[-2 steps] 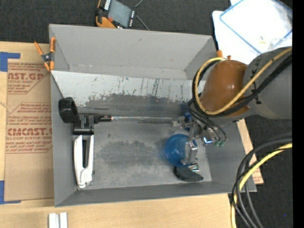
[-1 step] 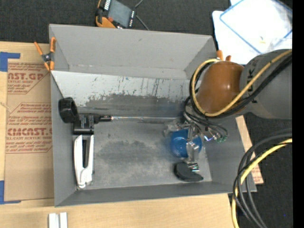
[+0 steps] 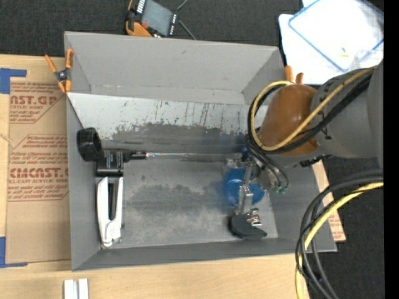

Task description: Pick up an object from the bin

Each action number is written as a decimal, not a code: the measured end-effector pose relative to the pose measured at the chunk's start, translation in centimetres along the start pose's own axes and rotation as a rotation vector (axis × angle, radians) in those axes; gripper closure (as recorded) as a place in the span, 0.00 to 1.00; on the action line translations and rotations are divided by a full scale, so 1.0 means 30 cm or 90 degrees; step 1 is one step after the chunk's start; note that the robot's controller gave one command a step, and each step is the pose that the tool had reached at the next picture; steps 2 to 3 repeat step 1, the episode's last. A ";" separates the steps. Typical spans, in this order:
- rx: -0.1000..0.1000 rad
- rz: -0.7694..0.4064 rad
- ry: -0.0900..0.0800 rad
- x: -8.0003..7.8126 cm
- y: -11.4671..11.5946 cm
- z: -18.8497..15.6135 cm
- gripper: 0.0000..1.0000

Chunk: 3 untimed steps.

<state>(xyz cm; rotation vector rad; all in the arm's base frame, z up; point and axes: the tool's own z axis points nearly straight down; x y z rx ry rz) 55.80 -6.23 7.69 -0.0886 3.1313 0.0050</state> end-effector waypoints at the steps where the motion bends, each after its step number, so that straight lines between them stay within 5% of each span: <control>1: -0.002 -0.208 0.003 -0.042 -0.084 0.018 1.00; 3: -0.002 -0.208 0.003 -0.042 -0.084 0.018 1.00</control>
Offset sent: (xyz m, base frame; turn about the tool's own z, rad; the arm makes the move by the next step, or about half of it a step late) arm 0.0000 0.0000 0.0000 0.0000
